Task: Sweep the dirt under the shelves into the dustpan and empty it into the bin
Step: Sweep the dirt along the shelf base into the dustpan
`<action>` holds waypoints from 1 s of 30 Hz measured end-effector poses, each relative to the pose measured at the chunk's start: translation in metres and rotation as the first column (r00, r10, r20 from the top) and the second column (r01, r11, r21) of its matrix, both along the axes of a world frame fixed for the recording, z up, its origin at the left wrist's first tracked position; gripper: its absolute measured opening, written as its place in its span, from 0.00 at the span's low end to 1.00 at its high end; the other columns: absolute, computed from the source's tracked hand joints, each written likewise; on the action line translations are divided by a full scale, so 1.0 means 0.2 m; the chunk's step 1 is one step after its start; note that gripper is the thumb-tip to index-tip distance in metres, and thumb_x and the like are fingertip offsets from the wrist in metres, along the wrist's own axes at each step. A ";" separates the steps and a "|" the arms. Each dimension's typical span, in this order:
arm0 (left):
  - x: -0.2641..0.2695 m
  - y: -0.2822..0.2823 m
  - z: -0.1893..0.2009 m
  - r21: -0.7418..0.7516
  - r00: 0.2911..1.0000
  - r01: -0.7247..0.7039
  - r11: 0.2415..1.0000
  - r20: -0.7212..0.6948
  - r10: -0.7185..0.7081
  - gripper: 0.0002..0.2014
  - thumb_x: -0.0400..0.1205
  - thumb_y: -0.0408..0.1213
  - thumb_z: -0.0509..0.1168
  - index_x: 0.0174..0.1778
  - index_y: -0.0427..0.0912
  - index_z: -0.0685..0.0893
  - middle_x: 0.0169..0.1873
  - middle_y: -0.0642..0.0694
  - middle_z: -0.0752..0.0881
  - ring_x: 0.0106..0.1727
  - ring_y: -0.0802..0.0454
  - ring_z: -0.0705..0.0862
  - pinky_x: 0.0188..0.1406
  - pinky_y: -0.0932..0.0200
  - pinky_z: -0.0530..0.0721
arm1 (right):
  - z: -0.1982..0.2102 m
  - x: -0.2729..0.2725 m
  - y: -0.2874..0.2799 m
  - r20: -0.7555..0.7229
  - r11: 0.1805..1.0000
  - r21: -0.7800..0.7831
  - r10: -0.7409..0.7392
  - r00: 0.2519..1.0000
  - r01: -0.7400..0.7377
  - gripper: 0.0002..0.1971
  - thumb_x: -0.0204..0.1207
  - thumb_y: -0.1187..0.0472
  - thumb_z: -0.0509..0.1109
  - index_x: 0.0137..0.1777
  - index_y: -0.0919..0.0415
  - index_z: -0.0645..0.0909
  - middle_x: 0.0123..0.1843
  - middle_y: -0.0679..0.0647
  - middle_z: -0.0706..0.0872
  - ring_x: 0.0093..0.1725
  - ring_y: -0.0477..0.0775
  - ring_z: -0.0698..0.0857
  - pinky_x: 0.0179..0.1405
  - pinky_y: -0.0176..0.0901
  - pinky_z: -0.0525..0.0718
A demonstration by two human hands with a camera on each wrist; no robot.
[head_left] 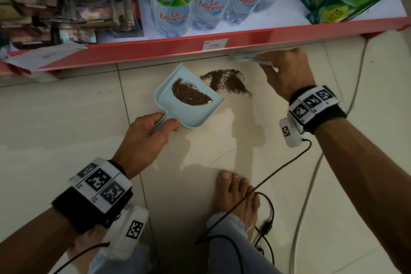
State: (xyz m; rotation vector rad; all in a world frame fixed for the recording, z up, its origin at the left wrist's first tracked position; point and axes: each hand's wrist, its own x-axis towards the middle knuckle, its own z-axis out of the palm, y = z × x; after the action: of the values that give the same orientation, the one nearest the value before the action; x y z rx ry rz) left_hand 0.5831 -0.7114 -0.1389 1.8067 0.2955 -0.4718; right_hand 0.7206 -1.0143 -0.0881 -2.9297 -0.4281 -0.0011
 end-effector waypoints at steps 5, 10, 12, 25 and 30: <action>-0.01 0.02 -0.01 -0.021 1.000 -0.010 1.000 0.017 0.010 0.16 0.80 0.53 0.65 0.38 0.44 0.86 0.18 0.57 0.71 0.21 0.59 0.68 0.23 0.63 0.68 | 0.08 -0.05 0.01 0.016 0.981 0.139 0.136 0.991 -0.137 0.09 0.79 0.61 0.72 0.56 0.57 0.91 0.51 0.56 0.93 0.47 0.60 0.92 0.59 0.47 0.85; -0.02 0.01 -0.02 0.006 1.000 0.008 1.000 -0.001 -0.008 0.14 0.83 0.49 0.66 0.38 0.44 0.87 0.18 0.57 0.72 0.22 0.58 0.69 0.28 0.60 0.68 | 0.02 -0.02 0.20 0.087 0.976 0.167 0.124 0.988 -0.137 0.12 0.82 0.62 0.68 0.62 0.59 0.88 0.57 0.56 0.92 0.53 0.56 0.90 0.59 0.37 0.82; -0.02 0.00 0.00 -0.004 1.000 0.009 1.000 -0.008 -0.009 0.17 0.77 0.56 0.65 0.37 0.45 0.87 0.18 0.56 0.72 0.22 0.57 0.69 0.28 0.58 0.69 | 0.00 -0.04 0.22 -0.039 0.980 0.116 0.169 0.985 -0.163 0.13 0.83 0.62 0.67 0.64 0.59 0.87 0.57 0.57 0.91 0.51 0.58 0.92 0.58 0.44 0.86; -0.03 0.02 0.00 -0.021 1.000 0.005 1.000 0.019 -0.004 0.14 0.84 0.47 0.65 0.38 0.44 0.87 0.17 0.57 0.72 0.21 0.59 0.69 0.27 0.60 0.69 | -0.03 -0.06 0.33 -0.082 0.989 -0.028 0.143 0.986 -0.146 0.20 0.83 0.65 0.60 0.71 0.51 0.83 0.64 0.57 0.89 0.57 0.62 0.89 0.60 0.53 0.84; -0.04 0.06 0.01 -0.035 0.999 -0.048 0.998 0.007 0.048 0.16 0.79 0.52 0.64 0.38 0.43 0.86 0.17 0.57 0.72 0.21 0.60 0.69 0.26 0.61 0.69 | 0.04 -0.14 0.21 0.009 0.983 0.061 0.172 0.985 -0.172 0.13 0.79 0.60 0.66 0.57 0.52 0.90 0.54 0.55 0.93 0.49 0.66 0.91 0.48 0.58 0.87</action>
State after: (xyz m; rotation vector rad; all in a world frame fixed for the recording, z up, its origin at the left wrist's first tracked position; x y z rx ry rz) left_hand 0.5742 -0.6994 -0.1365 1.7633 0.3229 -0.4336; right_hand 0.6922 -0.9732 -0.0800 -2.8235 -0.6678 0.0034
